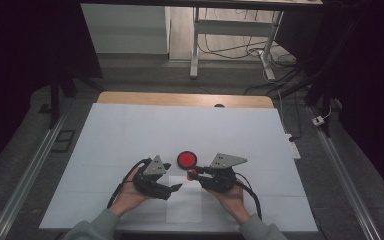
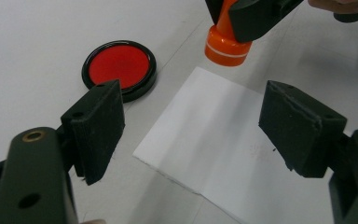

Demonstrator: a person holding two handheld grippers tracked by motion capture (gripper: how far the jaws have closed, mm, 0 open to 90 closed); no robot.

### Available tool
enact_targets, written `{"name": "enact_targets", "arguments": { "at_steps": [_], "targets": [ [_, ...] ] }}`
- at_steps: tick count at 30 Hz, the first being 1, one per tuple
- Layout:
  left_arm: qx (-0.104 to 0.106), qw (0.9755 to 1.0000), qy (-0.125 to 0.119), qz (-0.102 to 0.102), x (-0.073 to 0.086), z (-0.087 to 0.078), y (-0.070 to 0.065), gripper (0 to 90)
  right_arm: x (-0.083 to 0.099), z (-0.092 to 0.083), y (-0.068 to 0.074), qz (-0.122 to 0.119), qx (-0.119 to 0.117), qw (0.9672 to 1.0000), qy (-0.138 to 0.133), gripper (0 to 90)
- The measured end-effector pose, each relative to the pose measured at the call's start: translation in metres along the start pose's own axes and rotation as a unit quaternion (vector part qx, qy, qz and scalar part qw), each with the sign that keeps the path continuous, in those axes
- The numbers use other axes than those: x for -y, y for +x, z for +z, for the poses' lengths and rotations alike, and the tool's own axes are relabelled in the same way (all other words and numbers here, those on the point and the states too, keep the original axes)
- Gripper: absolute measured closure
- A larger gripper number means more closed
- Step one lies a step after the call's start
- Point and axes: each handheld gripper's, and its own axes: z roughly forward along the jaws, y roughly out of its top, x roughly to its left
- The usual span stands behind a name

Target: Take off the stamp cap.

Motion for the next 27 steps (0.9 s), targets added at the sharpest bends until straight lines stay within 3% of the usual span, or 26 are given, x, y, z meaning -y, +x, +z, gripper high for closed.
{"name": "enact_targets", "arguments": {
  "at_steps": [27],
  "targets": [
    [0.015, 0.9998, -0.004, 0.009, -0.010, 0.015, -0.006, 24.1, 0.000, 0.000, 0.001, -0.001, 0.002, 1.0000, -0.005, 71.9]
  ]
}}
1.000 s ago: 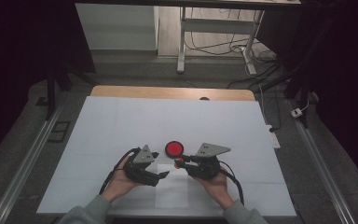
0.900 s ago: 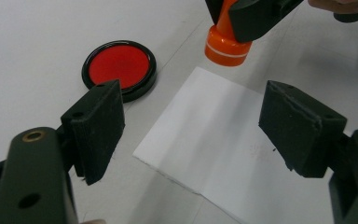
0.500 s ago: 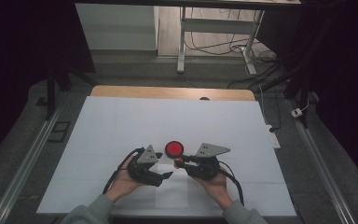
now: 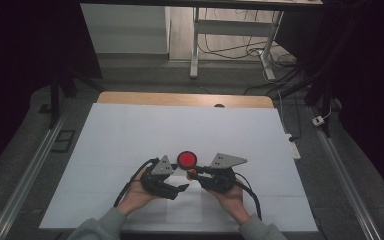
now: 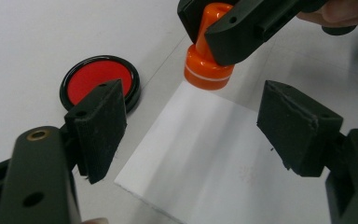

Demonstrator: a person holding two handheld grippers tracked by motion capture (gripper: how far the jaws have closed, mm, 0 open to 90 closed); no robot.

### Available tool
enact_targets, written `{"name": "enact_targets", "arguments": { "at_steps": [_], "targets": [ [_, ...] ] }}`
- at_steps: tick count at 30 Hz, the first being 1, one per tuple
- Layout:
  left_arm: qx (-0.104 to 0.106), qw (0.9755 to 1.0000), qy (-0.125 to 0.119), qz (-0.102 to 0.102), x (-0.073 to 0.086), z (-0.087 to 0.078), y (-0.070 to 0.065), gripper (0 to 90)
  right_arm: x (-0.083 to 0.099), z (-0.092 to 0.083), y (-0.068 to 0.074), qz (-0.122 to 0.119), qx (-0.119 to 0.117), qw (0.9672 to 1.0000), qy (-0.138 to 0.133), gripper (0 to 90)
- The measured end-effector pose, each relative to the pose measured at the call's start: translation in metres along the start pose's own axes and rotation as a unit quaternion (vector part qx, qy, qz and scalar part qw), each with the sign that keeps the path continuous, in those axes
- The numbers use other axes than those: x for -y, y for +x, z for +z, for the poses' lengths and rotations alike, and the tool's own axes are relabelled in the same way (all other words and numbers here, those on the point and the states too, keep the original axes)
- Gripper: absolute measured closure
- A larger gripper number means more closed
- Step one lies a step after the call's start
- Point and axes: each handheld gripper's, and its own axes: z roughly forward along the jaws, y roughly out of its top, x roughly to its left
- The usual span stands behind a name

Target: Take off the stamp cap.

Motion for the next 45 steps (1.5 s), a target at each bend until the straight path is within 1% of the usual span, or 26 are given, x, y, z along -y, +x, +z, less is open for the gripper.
{"name": "enact_targets", "arguments": {
  "at_steps": [3, 7, 9, 15, 24, 33, 37, 45],
  "targets": [
    [0.001, 1.0000, -0.001, -0.001, -0.001, 0.002, -0.001, 24.4, 0.000, 0.000, 0.000, 0.000, 0.000, 1.0000, -0.001, 71.9],
    [0.004, 1.0000, 0.000, 0.005, -0.003, 0.005, -0.002, 25.2, 0.000, 0.000, 0.001, -0.001, 0.000, 1.0000, -0.001, 71.9],
    [0.004, 1.0000, -0.002, 0.004, -0.003, 0.006, -0.003, 25.4, 0.000, 0.000, 0.001, -0.001, 0.000, 1.0000, 0.000, 71.9],
    [-0.001, 1.0000, -0.002, 0.005, -0.004, 0.012, -0.004, 27.9, 0.000, 0.000, 0.001, -0.001, 0.000, 1.0000, -0.001, 71.9],
    [-0.002, 1.0000, -0.003, 0.009, -0.006, 0.016, -0.005, 32.9, 0.000, 0.000, 0.001, 0.000, -0.001, 1.0000, -0.004, 71.9],
    [-0.005, 0.9999, -0.004, 0.012, -0.006, 0.020, -0.006, 40.4, 0.000, 0.000, 0.001, 0.000, -0.002, 1.0000, -0.007, 72.0],
    [-0.003, 0.9999, -0.002, 0.014, -0.006, 0.022, -0.006, 42.3, 0.000, -0.001, 0.001, 0.000, -0.002, 1.0000, -0.009, 71.9],
    [-0.004, 0.9998, 0.001, 0.021, -0.007, 0.024, -0.007, 49.2, 0.000, -0.001, 0.000, -0.001, -0.002, 0.9999, -0.010, 71.9]
  ]
}}
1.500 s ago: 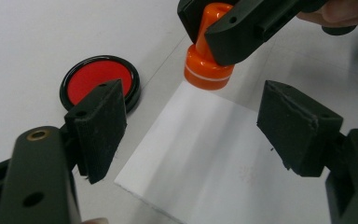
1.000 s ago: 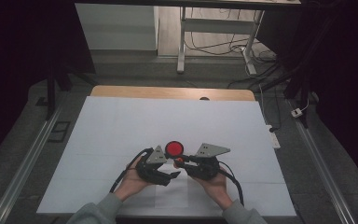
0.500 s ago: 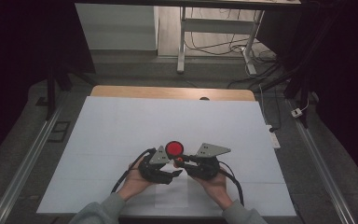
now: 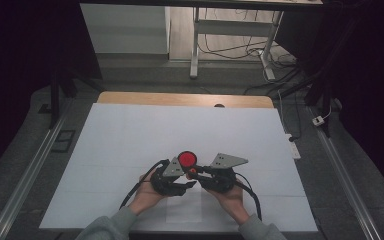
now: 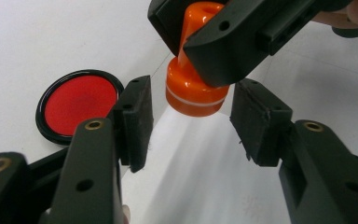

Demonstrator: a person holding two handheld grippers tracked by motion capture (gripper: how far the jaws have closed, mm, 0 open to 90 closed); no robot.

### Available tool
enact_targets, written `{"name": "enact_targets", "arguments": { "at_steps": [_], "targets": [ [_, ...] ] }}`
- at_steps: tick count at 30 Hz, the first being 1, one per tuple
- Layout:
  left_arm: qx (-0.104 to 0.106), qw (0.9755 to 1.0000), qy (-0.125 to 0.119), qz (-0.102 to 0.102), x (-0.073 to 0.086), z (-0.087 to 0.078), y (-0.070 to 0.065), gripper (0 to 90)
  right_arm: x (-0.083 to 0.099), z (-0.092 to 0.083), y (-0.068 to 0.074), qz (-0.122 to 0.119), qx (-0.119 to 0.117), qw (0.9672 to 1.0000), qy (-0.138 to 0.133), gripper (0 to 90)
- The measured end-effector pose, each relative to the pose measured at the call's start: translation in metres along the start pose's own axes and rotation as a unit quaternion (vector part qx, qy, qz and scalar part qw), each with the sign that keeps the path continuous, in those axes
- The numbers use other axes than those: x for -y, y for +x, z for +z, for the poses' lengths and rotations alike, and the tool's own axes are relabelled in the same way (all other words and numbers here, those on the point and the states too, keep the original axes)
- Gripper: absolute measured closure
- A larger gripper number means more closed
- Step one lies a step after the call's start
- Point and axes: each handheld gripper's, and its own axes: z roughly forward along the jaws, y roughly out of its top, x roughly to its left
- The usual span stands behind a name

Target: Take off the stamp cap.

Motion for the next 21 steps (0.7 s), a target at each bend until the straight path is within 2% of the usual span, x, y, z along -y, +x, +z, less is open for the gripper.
{"name": "enact_targets", "arguments": {
  "at_steps": [21],
  "targets": [
    [-0.004, 0.9999, 0.001, 0.010, 0.0004, 0.0007, -0.0007, 61.7, 0.0009, 0.0005, -0.0006, 0.000, 0.001, 1.0000, 0.002, 71.9]
  ]
}}
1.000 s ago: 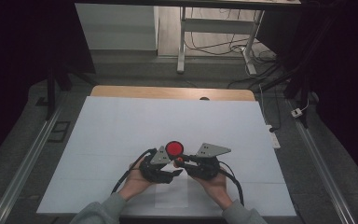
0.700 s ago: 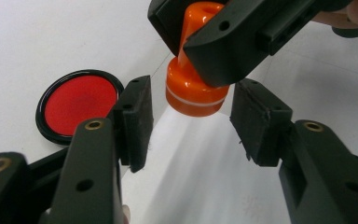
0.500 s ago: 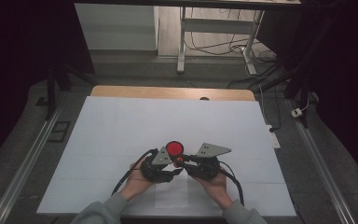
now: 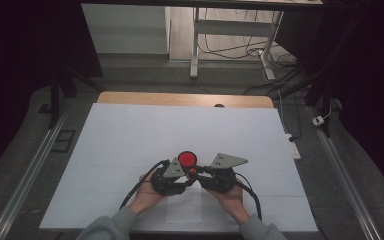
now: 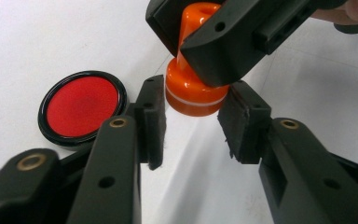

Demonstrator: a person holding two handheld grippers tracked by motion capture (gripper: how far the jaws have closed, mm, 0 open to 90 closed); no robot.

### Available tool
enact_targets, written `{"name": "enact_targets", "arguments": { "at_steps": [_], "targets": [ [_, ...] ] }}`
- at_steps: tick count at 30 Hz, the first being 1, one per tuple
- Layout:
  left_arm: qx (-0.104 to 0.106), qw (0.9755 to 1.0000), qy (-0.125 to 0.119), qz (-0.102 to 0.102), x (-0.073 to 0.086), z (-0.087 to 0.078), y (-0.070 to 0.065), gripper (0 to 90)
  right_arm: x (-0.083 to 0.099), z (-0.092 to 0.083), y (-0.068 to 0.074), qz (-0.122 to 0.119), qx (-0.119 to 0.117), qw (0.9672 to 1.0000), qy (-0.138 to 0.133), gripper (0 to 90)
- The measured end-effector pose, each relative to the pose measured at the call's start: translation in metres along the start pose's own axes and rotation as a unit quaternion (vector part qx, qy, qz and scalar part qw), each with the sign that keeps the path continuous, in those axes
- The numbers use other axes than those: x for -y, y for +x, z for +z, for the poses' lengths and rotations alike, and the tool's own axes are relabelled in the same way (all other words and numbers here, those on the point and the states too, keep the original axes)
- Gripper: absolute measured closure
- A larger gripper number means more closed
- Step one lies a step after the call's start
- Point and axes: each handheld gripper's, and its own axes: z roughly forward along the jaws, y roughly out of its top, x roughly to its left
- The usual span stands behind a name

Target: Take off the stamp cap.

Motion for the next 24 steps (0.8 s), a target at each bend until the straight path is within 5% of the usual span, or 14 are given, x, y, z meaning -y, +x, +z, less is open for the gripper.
{"name": "enact_targets", "arguments": {
  "at_steps": [24],
  "targets": [
    [-0.006, 0.9998, 0.003, 0.016, 0.0006, -0.0012, -0.0008, 64.9, 0.0007, 0.0003, -0.0005, 0.007, -0.002, 1.0000, -0.003, 72.1]
  ]
}}
